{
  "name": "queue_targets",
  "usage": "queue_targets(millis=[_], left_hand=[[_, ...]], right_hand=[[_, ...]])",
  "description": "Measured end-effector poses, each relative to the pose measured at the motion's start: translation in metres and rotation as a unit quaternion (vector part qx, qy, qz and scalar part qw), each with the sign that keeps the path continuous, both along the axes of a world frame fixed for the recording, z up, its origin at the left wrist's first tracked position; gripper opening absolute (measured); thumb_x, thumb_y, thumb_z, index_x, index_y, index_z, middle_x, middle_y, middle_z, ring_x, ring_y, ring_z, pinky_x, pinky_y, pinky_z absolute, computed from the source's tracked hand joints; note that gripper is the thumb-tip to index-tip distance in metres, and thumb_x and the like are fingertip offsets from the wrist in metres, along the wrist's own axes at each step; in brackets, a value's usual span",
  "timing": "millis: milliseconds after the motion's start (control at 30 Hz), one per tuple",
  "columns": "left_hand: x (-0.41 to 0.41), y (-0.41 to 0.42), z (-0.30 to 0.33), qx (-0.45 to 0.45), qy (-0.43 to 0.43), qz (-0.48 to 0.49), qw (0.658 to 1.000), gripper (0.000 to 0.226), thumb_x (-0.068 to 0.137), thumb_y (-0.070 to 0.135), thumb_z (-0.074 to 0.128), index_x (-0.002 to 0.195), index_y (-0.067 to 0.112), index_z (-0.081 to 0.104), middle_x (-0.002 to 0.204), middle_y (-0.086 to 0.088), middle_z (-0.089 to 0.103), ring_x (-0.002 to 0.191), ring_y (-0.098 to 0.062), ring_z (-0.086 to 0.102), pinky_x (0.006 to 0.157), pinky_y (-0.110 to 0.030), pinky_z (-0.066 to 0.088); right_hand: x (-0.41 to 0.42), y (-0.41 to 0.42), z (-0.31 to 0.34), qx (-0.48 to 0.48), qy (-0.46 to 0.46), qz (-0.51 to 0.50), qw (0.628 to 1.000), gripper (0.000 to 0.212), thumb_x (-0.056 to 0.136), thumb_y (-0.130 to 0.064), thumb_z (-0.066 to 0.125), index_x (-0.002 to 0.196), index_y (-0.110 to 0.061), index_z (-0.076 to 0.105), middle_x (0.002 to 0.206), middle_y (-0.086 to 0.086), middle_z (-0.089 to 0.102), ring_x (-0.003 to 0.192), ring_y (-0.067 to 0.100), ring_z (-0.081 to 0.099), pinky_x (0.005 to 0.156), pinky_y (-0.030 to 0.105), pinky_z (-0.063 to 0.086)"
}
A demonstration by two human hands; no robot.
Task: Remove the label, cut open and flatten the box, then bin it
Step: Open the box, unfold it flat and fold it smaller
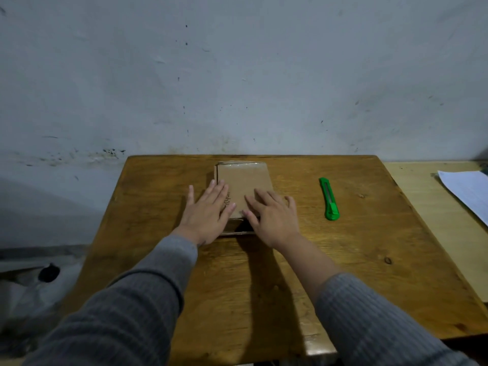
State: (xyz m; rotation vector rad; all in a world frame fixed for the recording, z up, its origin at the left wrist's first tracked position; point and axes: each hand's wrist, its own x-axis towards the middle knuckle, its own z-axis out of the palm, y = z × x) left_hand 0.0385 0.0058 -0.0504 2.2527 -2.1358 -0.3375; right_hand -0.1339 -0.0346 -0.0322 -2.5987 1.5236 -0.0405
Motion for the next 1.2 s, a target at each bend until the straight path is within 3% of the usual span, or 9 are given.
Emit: queue_targets(millis=[167,267,433,533,600,667,800,1033,1200], left_hand=[[0.000,-0.008,0.007,0.000,0.031,0.023,0.999,0.062,0.101,0.050,0.009,0.154,0.022,-0.001,0.162,0.007,-0.009,0.147,-0.009,-0.013,0.118,-0.052,-0.009],[0.005,-0.026,0.011,-0.007,0.044,0.047,0.998,0.064,0.101,0.052,0.014,0.155,0.021,-0.001,0.162,0.006,-0.009,0.148,-0.011,-0.012,0.118,-0.054,-0.006],[0.005,-0.056,0.017,-0.006,0.033,0.054,0.998,0.063,0.100,0.053,0.021,0.154,0.028,0.001,0.162,0.006,-0.013,0.148,-0.014,-0.013,0.117,-0.057,-0.005],[-0.003,-0.097,0.007,0.013,0.046,0.050,0.998,0.058,0.101,0.052,0.022,0.154,0.034,0.006,0.163,0.005,-0.002,0.149,-0.016,-0.006,0.117,-0.056,-0.001],[0.001,-0.102,0.010,-0.005,0.055,0.056,0.997,0.057,0.101,0.050,0.026,0.153,0.034,0.014,0.160,0.001,0.018,0.148,-0.020,0.012,0.118,-0.053,0.015],[0.004,-0.105,0.013,-0.023,0.052,0.078,0.995,0.056,0.100,0.050,0.028,0.152,0.032,0.021,0.152,0.000,0.032,0.141,-0.021,0.026,0.112,-0.049,0.028],[0.004,-0.093,0.023,-0.023,0.031,0.146,0.988,0.061,0.097,0.054,0.031,0.152,0.028,0.023,0.145,-0.002,0.038,0.134,-0.022,0.033,0.107,-0.048,0.031],[-0.002,-0.039,0.016,-0.034,0.042,0.252,0.966,0.074,0.094,0.062,0.032,0.153,0.019,0.016,0.145,-0.010,0.033,0.132,-0.028,0.033,0.107,-0.048,0.030],[-0.012,-0.013,0.007,-0.069,0.051,0.280,0.956,0.088,0.085,0.073,0.040,0.152,0.021,0.017,0.135,-0.010,0.037,0.123,-0.027,0.035,0.103,-0.044,0.033]], right_hand=[[0.002,0.002,-0.007,0.100,-0.046,-0.042,0.993,0.073,0.085,-0.074,0.029,0.148,-0.042,0.017,0.161,0.005,-0.010,0.146,0.030,-0.011,0.117,0.052,0.001],[-0.001,0.002,-0.016,0.093,-0.083,-0.091,0.988,0.081,0.078,-0.078,0.039,0.147,-0.046,0.011,0.159,0.004,-0.016,0.146,0.036,-0.006,0.117,0.053,0.009],[-0.008,0.009,-0.028,0.147,-0.172,-0.160,0.961,0.087,0.072,-0.076,0.054,0.144,-0.051,0.013,0.156,0.005,0.016,0.136,0.031,0.032,0.103,0.047,0.043],[-0.017,-0.016,-0.035,0.151,-0.216,-0.165,0.951,0.088,0.070,-0.069,0.063,0.144,-0.044,0.024,0.144,0.002,0.037,0.126,0.024,0.043,0.097,0.039,0.048],[-0.016,-0.019,-0.029,0.136,-0.239,-0.161,0.948,0.086,0.070,-0.064,0.067,0.144,-0.040,0.030,0.144,0.001,0.039,0.126,0.022,0.044,0.098,0.038,0.048],[-0.017,-0.027,-0.023,0.122,-0.260,-0.152,0.946,0.084,0.070,-0.057,0.072,0.143,-0.036,0.036,0.147,0.000,0.036,0.129,0.022,0.042,0.101,0.038,0.046],[-0.029,-0.059,-0.010,0.164,-0.249,-0.119,0.947,0.071,0.073,-0.045,0.075,0.137,-0.032,0.047,0.146,-0.001,0.037,0.132,0.022,0.038,0.107,0.041,0.037],[-0.018,-0.091,-0.005,0.130,-0.089,-0.069,0.985,0.048,0.094,-0.043,0.049,0.139,-0.048,0.036,0.160,0.000,0.016,0.147,0.028,0.010,0.117,0.053,0.009],[-0.009,-0.083,-0.007,0.144,-0.110,-0.036,0.983,0.045,0.100,-0.023,0.037,0.142,-0.040,0.036,0.157,0.001,0.026,0.147,0.027,0.011,0.118,0.057,-0.001]])
